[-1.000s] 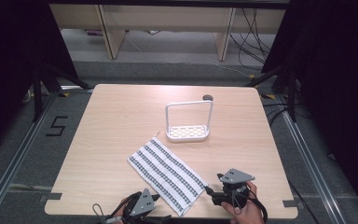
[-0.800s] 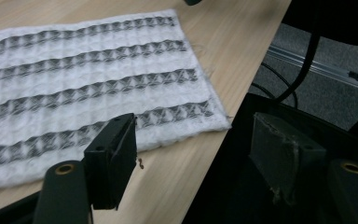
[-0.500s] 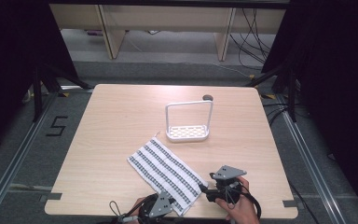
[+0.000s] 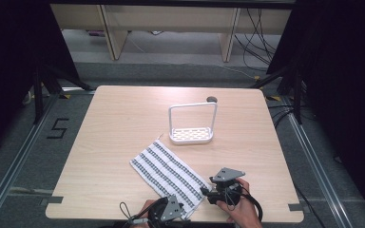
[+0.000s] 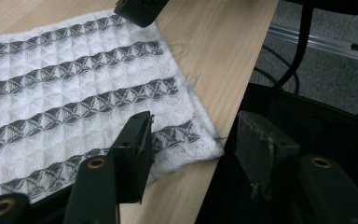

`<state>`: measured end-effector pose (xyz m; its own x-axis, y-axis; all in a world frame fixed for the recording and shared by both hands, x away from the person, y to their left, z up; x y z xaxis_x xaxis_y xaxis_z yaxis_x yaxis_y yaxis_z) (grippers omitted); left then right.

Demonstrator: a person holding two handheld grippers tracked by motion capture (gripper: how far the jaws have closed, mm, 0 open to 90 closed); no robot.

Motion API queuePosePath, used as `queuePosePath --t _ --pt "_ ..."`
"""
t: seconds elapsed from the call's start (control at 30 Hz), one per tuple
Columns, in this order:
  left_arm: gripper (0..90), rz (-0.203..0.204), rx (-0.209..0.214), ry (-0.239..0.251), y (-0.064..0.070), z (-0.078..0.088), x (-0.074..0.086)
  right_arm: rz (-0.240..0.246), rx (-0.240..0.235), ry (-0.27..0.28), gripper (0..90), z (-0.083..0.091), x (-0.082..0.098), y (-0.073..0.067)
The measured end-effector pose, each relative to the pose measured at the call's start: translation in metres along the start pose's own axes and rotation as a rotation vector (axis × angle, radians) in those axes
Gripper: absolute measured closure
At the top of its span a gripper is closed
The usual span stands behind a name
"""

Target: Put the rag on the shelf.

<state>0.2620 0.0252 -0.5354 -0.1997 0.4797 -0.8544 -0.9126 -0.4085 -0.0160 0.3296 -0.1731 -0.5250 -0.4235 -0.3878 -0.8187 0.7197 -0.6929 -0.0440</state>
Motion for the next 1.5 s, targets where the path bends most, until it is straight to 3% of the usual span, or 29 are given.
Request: queuePosePath --t 0.13,0.2,0.3,0.37,0.43,0.5,0.57,0.8,0.9,0.93,1.03,1.17,1.27,1.43,1.47,1.5 --pt "49.4 -0.027 -0.005 -0.014 0.001 0.0 0.001 0.009 -0.011 -0.013 49.3 -0.002 0.0 -0.001" --pt "52.8 -0.038 -0.011 -0.019 0.0 0.001 0.001 -0.01 -0.003 -0.005 50.9 -0.004 0.002 -0.002" --pt "56.0 -0.03 -0.006 -0.017 0.002 0.001 0.001 -0.004 -0.004 -0.038 53.8 -0.003 0.004 0.0" --pt "57.6 -0.036 -0.004 -0.019 0.002 0.001 0.0 -0.008 0.003 -0.014 55.9 -0.005 0.004 0.0" --pt "60.4 -0.039 0.0 -0.019 0.002 0.001 0.0 -0.009 0.002 -0.028 60.0 -0.003 0.004 0.001" --pt "64.3 -0.01 0.014 -0.013 0.004 0.001 0.0 -0.008 0.008 -0.026 64.2 -0.002 0.004 0.001" --pt "71.1 -0.045 -0.001 -0.017 0.001 0.002 0.0 -0.007 0.005 -0.025 69.2 -0.002 0.005 0.001" --pt "80.7 -0.042 0.007 -0.011 -0.002 0.003 0.0 0.007 -0.013 -0.002 83.0 -0.003 0.005 -0.002" --pt "82.3 -0.017 0.012 -0.004 0.0 0.005 -0.001 0.01 -0.024 -0.003 84.3 -0.001 0.004 -0.002" --pt "82.6 -0.046 0.01 -0.001 -0.003 0.005 -0.002 0.0 -0.019 0.022 84.5 -0.002 0.003 -0.003" --pt "83.1 -0.027 0.014 0.022 -0.002 0.008 -0.005 -0.006 -0.027 0.017 84.7 0.004 -0.001 -0.004" --pt "83.2 -0.041 0.027 0.019 -0.005 0.012 -0.008 0.003 -0.032 0.044 84.9 0.007 -0.005 -0.003" --pt "83.2 -0.017 0.02 0.043 -0.004 0.012 -0.01 -0.013 -0.048 0.056 85.1 0.008 -0.005 -0.002" --pt "83.4 -0.035 0.03 0.038 -0.007 0.018 -0.014 -0.03 -0.048 0.084 85.2 0.011 -0.009 -0.004" --pt "83.4 -0.009 0.021 0.07 -0.006 0.019 -0.015 -0.038 -0.048 0.093 85.3 0.012 -0.01 -0.005" --pt "83.4 -0.021 0.026 0.066 -0.008 0.021 -0.017 -0.033 -0.053 0.096 85.3 0.014 -0.012 -0.004"
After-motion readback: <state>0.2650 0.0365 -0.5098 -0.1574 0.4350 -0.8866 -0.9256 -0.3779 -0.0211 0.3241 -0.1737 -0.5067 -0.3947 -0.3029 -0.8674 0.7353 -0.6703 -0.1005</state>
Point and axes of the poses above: each handheld gripper's, and its own axes: z roughly backward along the jaws, x roughly out of its underside, y roughly to its right, the point moved 3 cm from there along -z, roughly forward along the jaws, and after that the axes turned 11 degrees about y, right-handed, at the moved point
